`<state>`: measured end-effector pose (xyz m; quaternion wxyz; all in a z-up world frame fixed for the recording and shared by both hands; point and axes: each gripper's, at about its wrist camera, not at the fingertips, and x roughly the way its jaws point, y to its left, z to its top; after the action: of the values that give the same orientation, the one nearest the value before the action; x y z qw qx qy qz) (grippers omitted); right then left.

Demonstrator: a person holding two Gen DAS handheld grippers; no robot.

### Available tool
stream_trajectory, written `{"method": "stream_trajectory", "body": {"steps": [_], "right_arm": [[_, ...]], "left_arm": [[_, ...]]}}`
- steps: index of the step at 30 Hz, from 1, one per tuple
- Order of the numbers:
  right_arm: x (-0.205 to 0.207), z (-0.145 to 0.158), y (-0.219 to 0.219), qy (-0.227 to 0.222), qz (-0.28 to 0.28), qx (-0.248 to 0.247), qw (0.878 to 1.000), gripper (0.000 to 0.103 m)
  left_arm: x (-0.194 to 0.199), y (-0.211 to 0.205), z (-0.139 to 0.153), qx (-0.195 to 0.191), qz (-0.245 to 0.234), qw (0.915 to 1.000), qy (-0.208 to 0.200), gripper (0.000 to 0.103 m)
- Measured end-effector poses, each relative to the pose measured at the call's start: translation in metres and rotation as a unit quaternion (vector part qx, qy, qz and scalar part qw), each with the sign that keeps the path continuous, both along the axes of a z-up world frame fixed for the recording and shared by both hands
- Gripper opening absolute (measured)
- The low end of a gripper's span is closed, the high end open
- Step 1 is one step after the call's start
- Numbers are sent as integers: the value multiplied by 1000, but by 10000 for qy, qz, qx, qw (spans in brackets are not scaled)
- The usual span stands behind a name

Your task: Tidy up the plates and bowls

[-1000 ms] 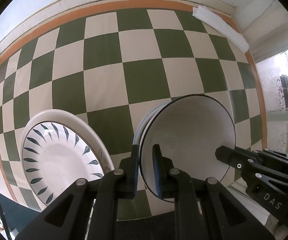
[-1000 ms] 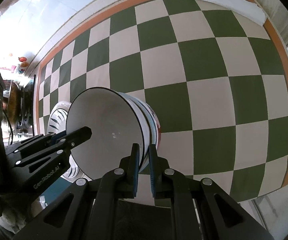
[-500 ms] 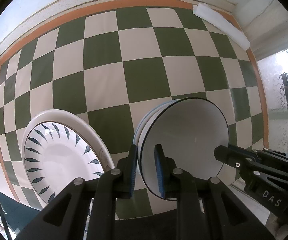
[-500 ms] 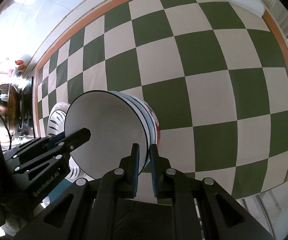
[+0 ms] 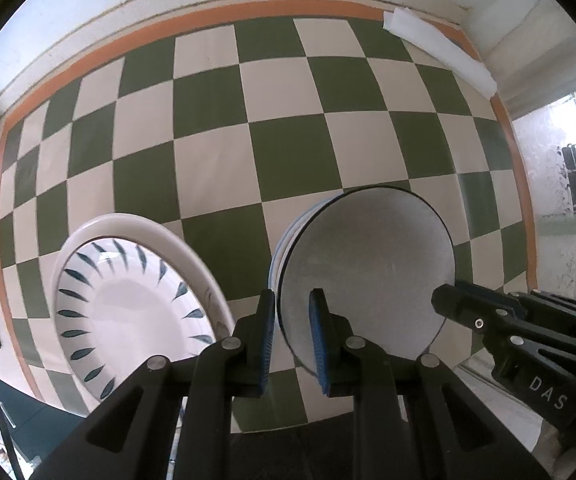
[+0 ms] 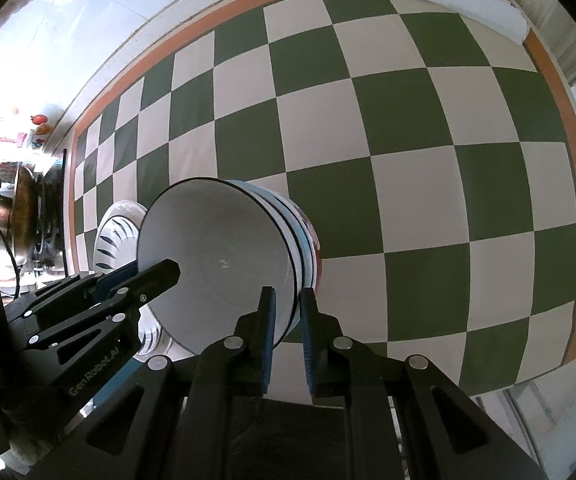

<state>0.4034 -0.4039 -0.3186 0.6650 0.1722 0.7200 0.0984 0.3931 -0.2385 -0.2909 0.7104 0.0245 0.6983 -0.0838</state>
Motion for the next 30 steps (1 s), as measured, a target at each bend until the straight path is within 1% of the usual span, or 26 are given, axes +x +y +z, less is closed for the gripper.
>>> {"method": "stream_trajectory", "body": {"steps": [1,3,5,7,10,11,12,13,14,15,17,20,21,22,24,25,30], "right_arm": [[-2,4,1,-49,22,-32,10000,14],[-6,15,2,-179,81,-134,9997,14],[-11,27,3,-332,151,-251,9990,17],[-19,42,4,-504,194,-368,9979,28],[-33,63,6,-715,250,-510,9958,37],[-38,69,6,-774,269,-538,9952,39],[-43,75,6,-819,265,-549,9948,44],[-48,82,6,-875,255,-547,9943,48],[-52,87,6,-920,253,-542,9940,50],[-56,91,7,-959,252,-539,9936,54],[-66,102,8,-1001,269,-524,9932,56],[-77,116,9,-1113,237,-530,9921,62],[-80,120,9,-1158,226,-534,9916,67],[-84,126,8,-1207,218,-540,9910,75],[-90,134,7,-1273,189,-516,9903,85],[-93,138,6,-1302,149,-523,9900,87],[-106,155,3,-1459,10,-536,9878,89]], "left_arm": [[-2,0,5,45,-39,10000,-61,16],[-8,1,14,76,-94,9997,-211,21],[-16,5,25,32,-122,9993,-349,22],[-25,8,35,-40,-166,9989,-438,22],[-36,16,52,-158,-176,9980,-578,28],[-39,18,57,-191,-180,9978,-608,32],[-41,19,61,-223,-175,9976,-638,43],[-44,21,67,-253,-181,9971,-696,50],[-48,23,74,-282,-189,9964,-780,68],[-52,24,81,-325,-205,9956,-859,82],[-56,27,90,-311,-191,9945,-978,86],[-62,33,102,-361,-118,9938,-1047,87],[-65,35,106,-382,-97,9933,-1082,88],[-66,37,109,-394,-83,9929,-1121,90],[-71,41,114,-417,-55,9923,-1163,98],[-73,44,116,-458,-21,9923,-1150,99],[-86,51,122,-654,45,9919,-1085,100]]}}
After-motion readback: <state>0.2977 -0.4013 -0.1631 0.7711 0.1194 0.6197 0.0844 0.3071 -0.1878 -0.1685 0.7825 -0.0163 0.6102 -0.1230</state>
